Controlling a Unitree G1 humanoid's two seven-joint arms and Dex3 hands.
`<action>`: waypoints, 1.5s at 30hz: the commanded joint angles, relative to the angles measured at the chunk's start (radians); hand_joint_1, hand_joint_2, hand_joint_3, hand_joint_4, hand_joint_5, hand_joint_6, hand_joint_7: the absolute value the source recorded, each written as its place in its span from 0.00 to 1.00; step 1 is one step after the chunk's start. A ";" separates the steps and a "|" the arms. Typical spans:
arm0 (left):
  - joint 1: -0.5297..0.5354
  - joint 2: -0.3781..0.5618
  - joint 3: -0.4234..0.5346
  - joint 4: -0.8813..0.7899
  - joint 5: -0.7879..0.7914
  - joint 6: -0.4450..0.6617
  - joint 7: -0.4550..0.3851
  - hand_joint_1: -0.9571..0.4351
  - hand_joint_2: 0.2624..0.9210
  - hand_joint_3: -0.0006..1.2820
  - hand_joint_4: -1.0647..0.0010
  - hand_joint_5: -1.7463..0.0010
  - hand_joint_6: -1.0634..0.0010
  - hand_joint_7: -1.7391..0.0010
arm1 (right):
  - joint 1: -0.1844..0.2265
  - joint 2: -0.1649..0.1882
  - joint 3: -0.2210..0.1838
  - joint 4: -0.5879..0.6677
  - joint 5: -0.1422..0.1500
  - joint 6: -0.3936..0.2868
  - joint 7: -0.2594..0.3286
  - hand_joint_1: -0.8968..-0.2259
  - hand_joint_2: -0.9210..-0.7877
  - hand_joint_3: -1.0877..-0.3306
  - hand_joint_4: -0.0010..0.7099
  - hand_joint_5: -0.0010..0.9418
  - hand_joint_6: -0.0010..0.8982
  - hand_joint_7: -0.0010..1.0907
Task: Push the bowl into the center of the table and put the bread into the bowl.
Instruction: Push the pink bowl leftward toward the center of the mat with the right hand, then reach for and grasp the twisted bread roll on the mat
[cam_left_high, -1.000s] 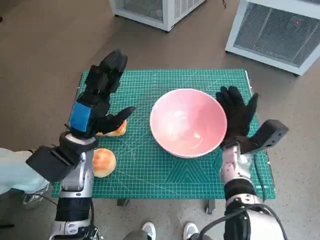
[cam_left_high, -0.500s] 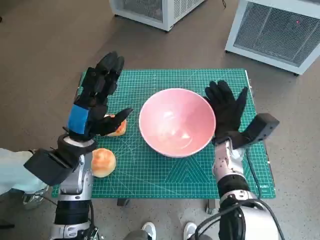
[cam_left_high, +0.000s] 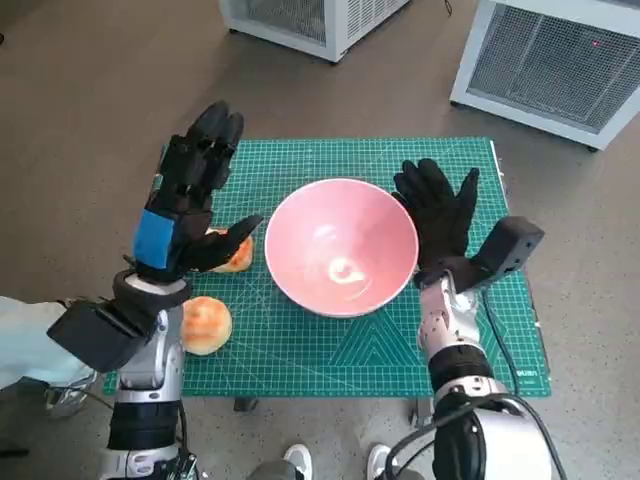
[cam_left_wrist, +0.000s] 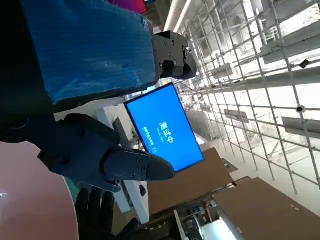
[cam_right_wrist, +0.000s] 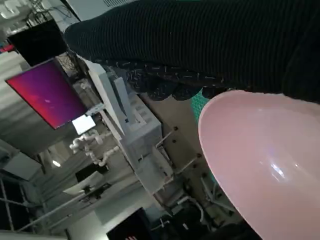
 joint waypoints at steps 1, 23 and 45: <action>-0.010 0.006 0.000 0.010 0.013 -0.012 0.008 0.32 1.00 0.17 0.83 1.00 0.92 0.80 | 0.000 -0.006 0.009 0.016 -0.018 0.022 -0.016 0.45 0.00 0.27 0.44 0.00 0.34 0.22; -0.044 -0.001 -0.013 0.021 -0.007 0.006 -0.001 0.32 1.00 0.17 0.82 1.00 0.90 0.81 | 0.007 -0.116 0.132 -0.095 -0.135 -0.237 0.030 0.40 0.00 0.34 0.42 0.00 0.32 0.19; -0.102 0.011 -0.027 0.012 -0.008 0.030 -0.039 0.32 1.00 0.16 0.82 1.00 0.89 0.81 | 0.153 -0.117 0.242 -0.598 -0.026 -0.294 0.287 0.32 0.00 0.46 0.42 0.00 0.29 0.21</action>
